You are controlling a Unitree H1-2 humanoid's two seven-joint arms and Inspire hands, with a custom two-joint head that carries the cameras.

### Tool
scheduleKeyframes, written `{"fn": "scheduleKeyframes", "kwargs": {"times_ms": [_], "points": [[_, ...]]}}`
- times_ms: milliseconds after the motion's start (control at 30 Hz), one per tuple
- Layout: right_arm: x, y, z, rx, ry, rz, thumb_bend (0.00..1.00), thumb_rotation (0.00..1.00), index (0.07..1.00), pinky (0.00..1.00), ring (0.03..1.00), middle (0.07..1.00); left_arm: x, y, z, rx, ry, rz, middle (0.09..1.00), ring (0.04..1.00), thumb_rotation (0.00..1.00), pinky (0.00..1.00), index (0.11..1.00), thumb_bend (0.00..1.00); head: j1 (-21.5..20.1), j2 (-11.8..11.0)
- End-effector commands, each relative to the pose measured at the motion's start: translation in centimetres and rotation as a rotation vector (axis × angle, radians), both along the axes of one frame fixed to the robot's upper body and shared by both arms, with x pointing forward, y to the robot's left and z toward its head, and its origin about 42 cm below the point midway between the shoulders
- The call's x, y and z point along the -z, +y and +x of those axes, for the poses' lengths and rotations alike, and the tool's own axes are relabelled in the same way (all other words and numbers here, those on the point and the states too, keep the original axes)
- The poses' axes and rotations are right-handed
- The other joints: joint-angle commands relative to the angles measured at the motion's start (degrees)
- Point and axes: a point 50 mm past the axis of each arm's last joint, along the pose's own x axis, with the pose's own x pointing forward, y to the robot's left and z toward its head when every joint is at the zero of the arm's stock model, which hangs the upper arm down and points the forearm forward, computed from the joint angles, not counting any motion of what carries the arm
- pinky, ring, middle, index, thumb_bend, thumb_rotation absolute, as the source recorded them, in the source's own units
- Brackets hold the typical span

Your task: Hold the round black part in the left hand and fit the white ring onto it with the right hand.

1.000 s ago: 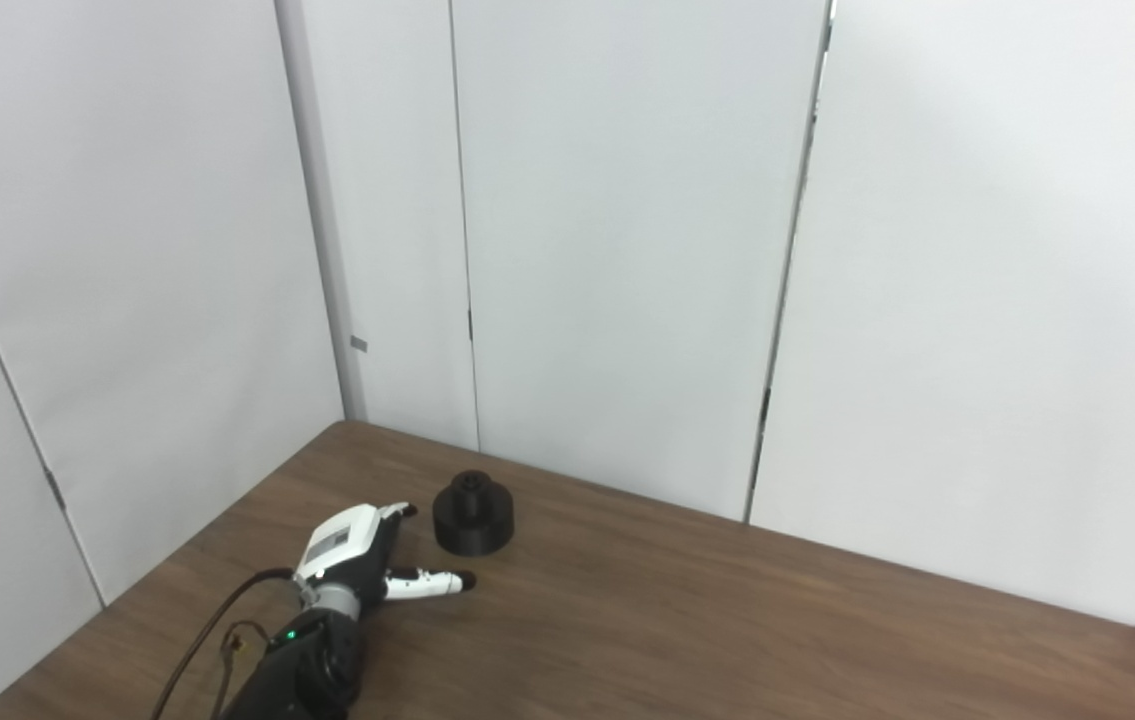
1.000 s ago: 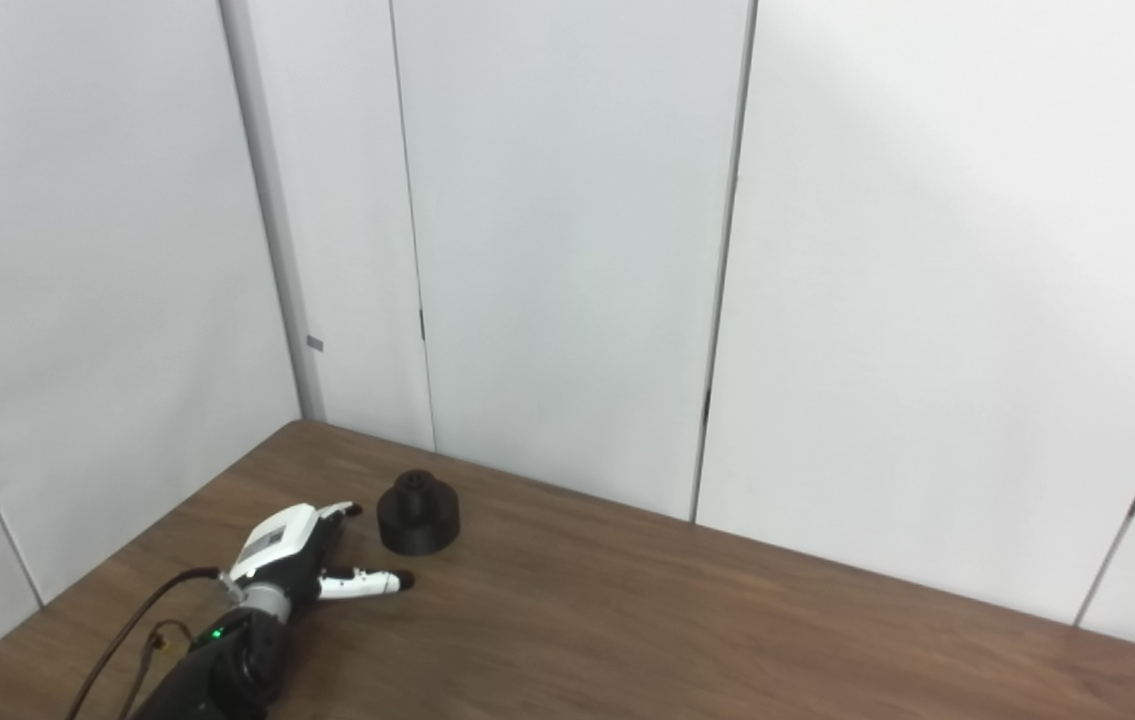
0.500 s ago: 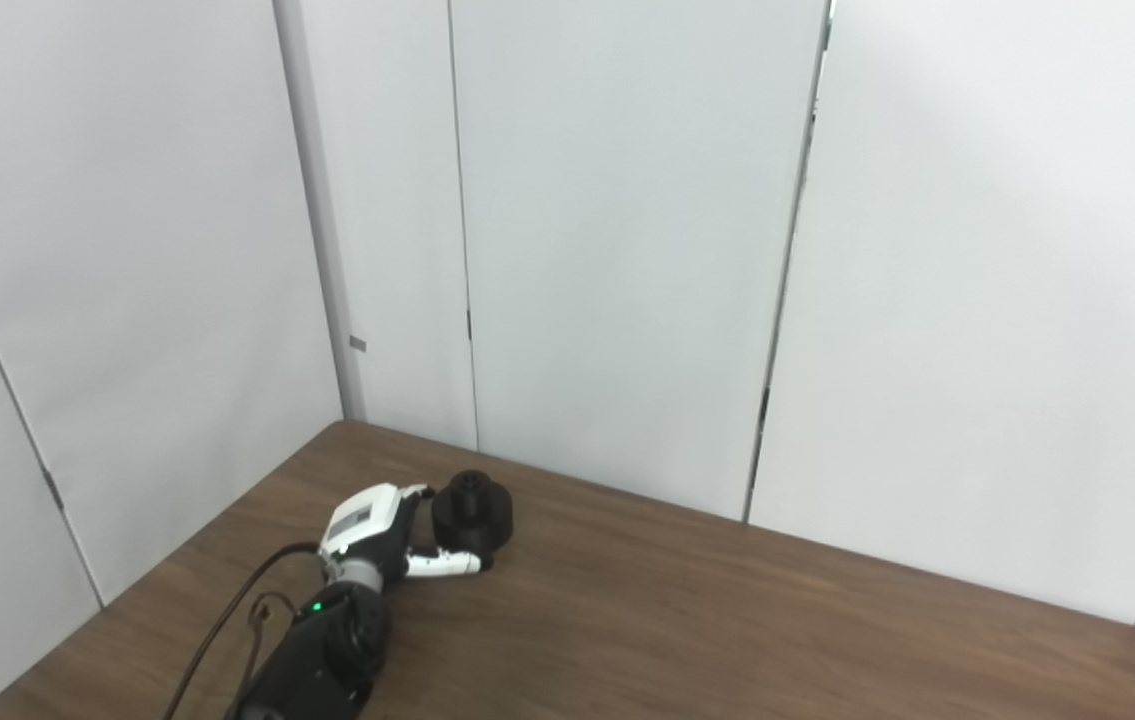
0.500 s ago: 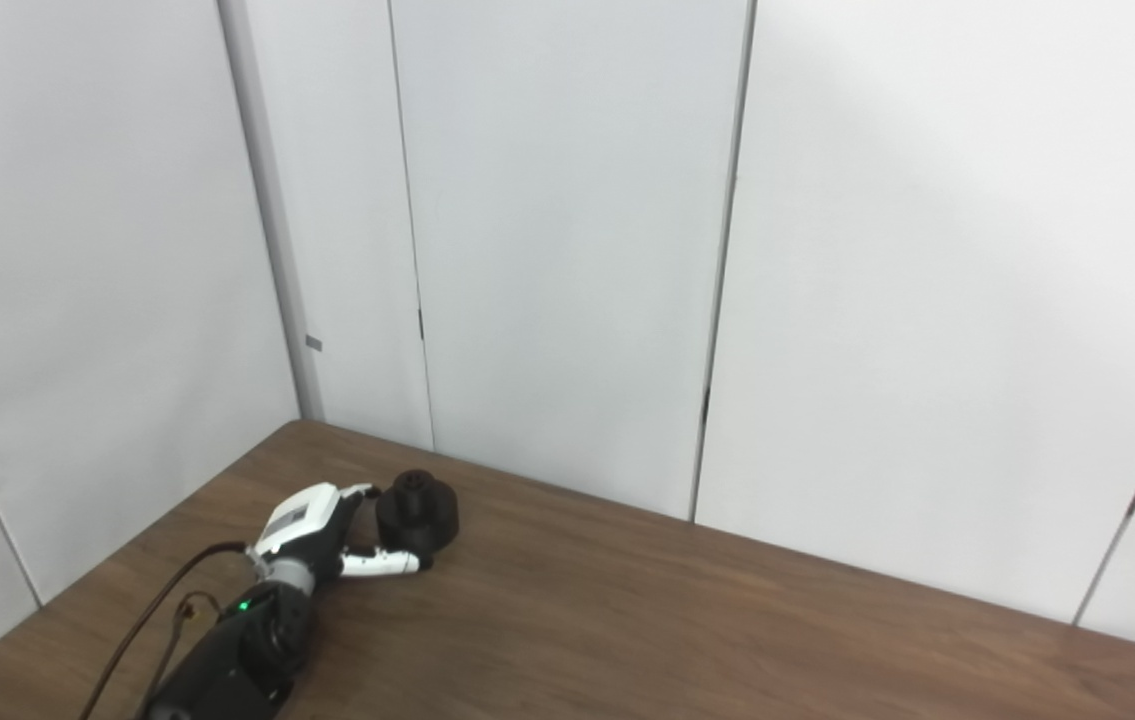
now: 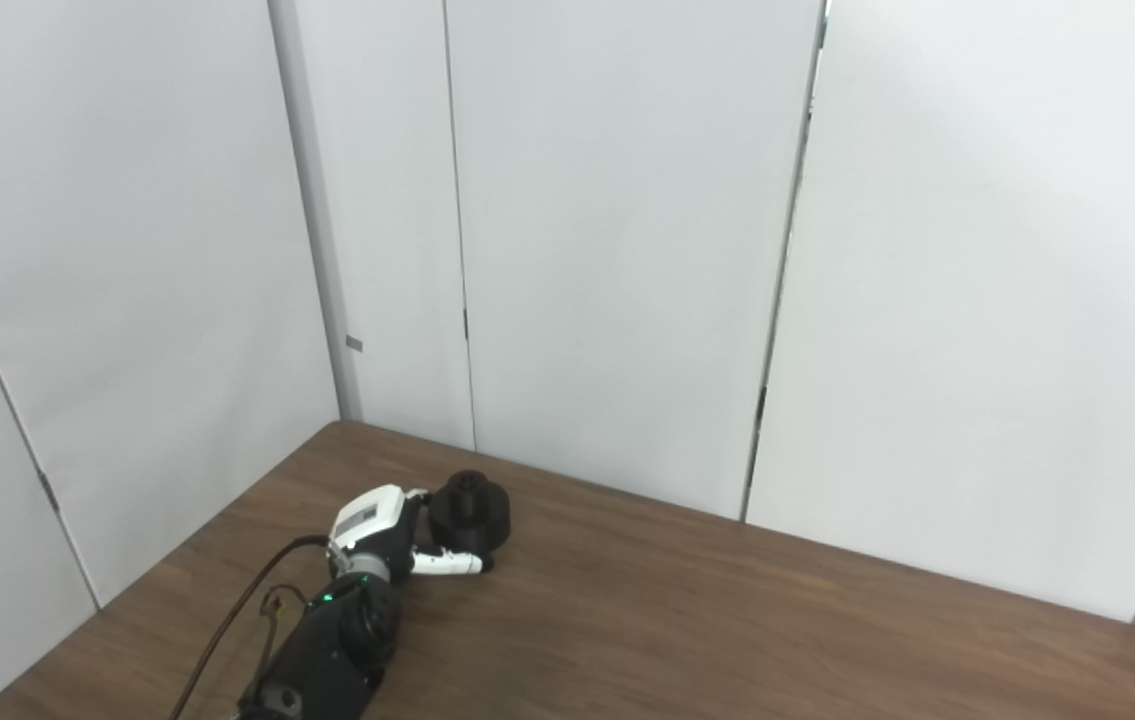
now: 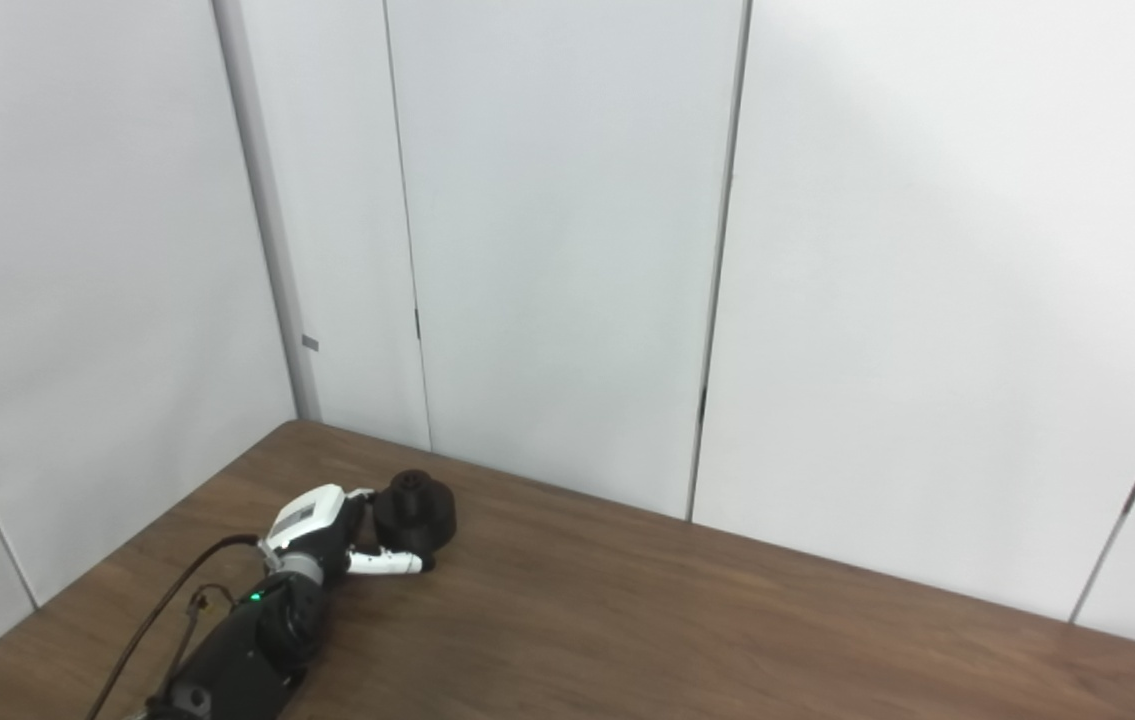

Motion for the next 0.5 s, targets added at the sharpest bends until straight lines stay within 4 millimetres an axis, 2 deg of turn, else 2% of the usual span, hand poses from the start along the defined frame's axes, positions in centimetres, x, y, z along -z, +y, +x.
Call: {"fn": "scheduleKeyframes", "kwargs": {"times_ms": [0, 233, 467], "points": [[0.1, 0.6, -0.2, 0.002, -0.008, 0.024, 0.63, 1.0, 1.0, 1.0, 1.0, 0.98, -4.0, 0.3, 2.0, 0.0, -0.11, 0.042, 0.939, 0.971, 0.53, 1.0, 0.884, 1.0, 0.0, -0.1], [0.3, 0.6, -0.2, -0.002, -0.004, 0.037, 0.62, 1.0, 1.0, 1.0, 1.0, 0.988, -4.0, 0.0, 2.5, -0.008, -0.122, 0.018, 0.939, 0.972, 0.51, 1.0, 0.888, 1.0, -0.1, -0.1], [0.3, 0.5, -0.2, -0.003, -0.006, 0.032, 0.6, 1.0, 0.998, 1.0, 1.0, 0.979, -3.8, 0.0, 3.0, -0.046, -0.157, -0.091, 0.931, 0.964, 0.46, 1.0, 0.868, 1.0, -0.3, 0.0]]}}
